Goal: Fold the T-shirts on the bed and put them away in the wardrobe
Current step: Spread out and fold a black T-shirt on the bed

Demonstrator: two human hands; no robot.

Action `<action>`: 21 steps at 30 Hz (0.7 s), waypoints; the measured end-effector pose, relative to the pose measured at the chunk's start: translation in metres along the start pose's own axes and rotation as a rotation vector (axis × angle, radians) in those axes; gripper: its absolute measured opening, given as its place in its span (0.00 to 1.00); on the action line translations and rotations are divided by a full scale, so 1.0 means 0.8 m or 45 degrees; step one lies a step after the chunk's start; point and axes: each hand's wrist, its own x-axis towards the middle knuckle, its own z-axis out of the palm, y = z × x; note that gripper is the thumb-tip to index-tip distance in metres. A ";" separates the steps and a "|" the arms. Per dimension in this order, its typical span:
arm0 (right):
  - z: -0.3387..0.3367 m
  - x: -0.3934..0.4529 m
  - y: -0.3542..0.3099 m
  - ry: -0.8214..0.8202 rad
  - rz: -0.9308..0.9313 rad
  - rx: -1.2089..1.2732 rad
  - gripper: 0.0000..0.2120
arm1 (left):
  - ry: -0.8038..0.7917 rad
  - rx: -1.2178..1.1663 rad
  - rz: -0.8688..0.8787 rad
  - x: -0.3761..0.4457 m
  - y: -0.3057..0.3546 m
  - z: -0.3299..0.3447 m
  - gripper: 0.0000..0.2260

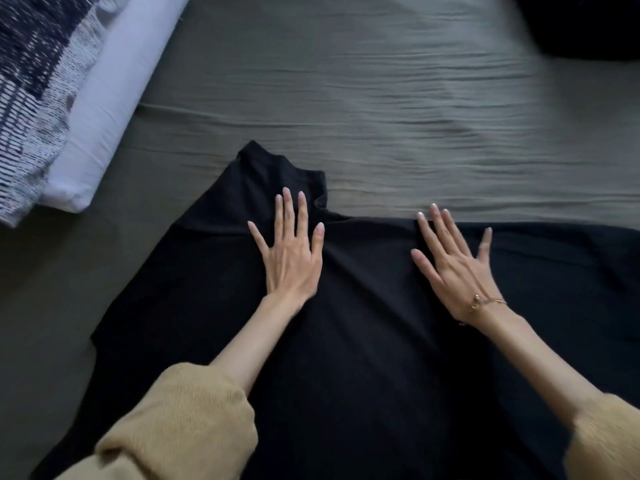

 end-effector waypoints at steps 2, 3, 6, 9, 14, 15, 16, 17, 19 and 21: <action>-0.003 -0.022 0.035 0.000 0.085 -0.032 0.33 | -0.008 0.008 0.011 -0.013 0.013 0.005 0.31; -0.005 -0.029 0.051 0.008 0.150 -0.042 0.32 | -0.018 0.008 0.021 -0.020 0.021 0.007 0.31; -0.014 -0.043 0.084 0.013 0.451 -0.018 0.29 | -0.055 0.001 0.053 -0.046 0.048 0.015 0.31; -0.018 -0.065 0.086 0.056 0.528 0.023 0.30 | -0.083 -0.031 0.089 -0.078 0.083 0.021 0.30; 0.000 -0.113 0.057 -0.015 0.216 -0.051 0.29 | -0.105 -0.044 0.113 -0.136 0.113 0.027 0.31; 0.001 -0.126 0.060 -0.004 0.322 -0.017 0.29 | -0.091 -0.033 0.096 -0.154 0.112 0.027 0.32; 0.002 -0.136 0.064 0.015 0.442 0.024 0.29 | -0.083 -0.026 0.066 -0.166 0.107 0.028 0.32; 0.003 -0.145 0.070 0.033 0.549 0.056 0.29 | -0.082 -0.027 0.022 -0.178 0.100 0.028 0.32; 0.005 -0.174 0.078 0.065 0.654 0.078 0.29 | -0.073 -0.032 -0.092 -0.207 0.085 0.022 0.31; 0.007 -0.204 0.082 0.073 0.689 0.072 0.30 | -0.065 -0.046 -0.209 -0.237 0.069 0.012 0.32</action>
